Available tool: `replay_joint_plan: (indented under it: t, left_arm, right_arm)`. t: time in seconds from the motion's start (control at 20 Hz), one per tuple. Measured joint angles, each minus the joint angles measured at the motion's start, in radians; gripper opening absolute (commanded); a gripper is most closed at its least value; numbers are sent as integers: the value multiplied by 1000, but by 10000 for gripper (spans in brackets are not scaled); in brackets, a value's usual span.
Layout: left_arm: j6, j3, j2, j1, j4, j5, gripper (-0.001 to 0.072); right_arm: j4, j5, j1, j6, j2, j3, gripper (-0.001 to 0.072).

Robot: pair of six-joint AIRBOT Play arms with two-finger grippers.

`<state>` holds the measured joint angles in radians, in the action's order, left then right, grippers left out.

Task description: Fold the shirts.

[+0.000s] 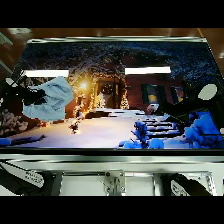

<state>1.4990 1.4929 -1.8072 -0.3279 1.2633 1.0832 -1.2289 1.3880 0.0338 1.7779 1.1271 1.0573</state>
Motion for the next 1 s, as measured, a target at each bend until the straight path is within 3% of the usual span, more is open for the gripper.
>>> replay_joint_plan:
  t: [0.15, 0.25, 0.3, 0.6, 0.8, 1.0]
  left_arm:
    - [-14, 48, 10, 1, -14, 87, 33]
    - [-60, 77, 68, 16, -34, 135, 33]
    - [-93, 86, 113, 30, -46, 154, 33]
    - [-183, 107, 507, 205, -249, 146, 34]
    - [-172, 110, 743, 417, -396, 14, 33]
    - [-130, 98, 826, 589, -437, -79, 34]
  right_arm:
    - [5, 0, 0, 1, 0, 0, 673]
    - [5, 15, 0, -26, 0, 1, 525]
    - [0, 37, 0, -55, 0, 4, 502]
    - [-246, 202, 0, -210, 0, 91, 522]
    - [-406, 283, 2, -249, 0, 150, 522]
    - [-485, 315, 2, -272, 0, 169, 522]
